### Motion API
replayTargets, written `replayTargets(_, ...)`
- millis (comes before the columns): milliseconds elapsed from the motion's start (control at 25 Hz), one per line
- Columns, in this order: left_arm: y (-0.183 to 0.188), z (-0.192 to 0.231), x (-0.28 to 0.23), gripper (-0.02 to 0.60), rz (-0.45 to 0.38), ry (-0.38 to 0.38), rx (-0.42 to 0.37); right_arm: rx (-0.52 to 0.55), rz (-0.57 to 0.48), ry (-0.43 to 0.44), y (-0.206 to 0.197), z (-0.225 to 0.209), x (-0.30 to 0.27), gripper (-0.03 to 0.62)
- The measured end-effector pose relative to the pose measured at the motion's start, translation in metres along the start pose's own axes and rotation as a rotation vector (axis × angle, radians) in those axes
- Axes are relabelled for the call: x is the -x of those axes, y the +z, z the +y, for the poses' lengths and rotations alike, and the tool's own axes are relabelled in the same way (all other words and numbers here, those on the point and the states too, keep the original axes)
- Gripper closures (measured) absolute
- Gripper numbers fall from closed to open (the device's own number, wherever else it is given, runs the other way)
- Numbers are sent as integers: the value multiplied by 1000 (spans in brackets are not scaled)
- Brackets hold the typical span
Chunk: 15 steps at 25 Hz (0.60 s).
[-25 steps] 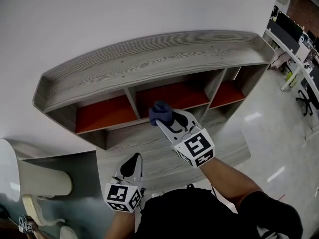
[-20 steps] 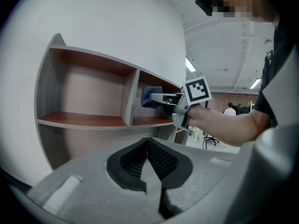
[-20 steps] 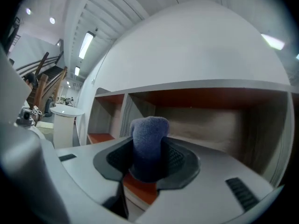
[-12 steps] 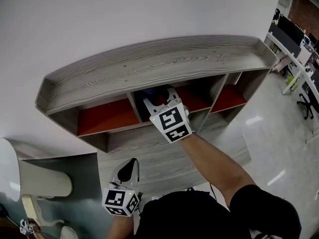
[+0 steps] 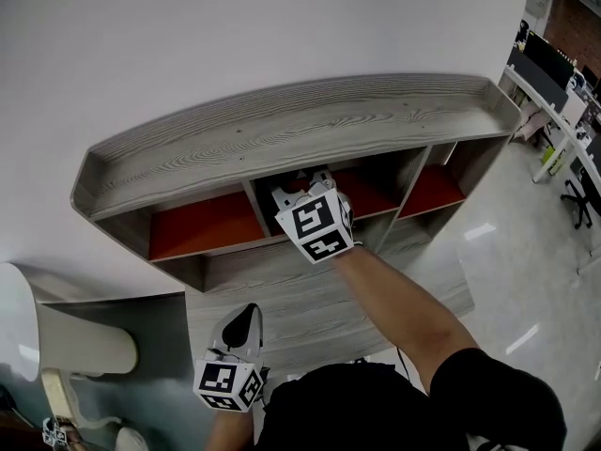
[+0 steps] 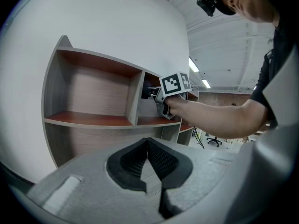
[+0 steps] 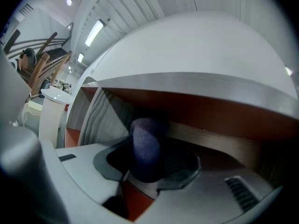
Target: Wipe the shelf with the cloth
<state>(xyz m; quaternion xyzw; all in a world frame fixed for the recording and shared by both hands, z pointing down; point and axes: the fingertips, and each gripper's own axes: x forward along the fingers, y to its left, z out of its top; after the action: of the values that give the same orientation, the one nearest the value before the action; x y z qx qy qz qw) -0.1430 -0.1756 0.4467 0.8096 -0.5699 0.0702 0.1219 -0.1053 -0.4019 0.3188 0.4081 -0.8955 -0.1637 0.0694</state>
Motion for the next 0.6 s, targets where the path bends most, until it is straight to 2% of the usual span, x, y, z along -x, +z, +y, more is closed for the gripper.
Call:
replayTargets(240,1,-4,-1,572,1,-13,-4,17,4,-16,0,-3,2,437)
replayTargets(600,-1,-3,-1,571,1,-13,-1,-13,52,-94,-21,-33,11,437)
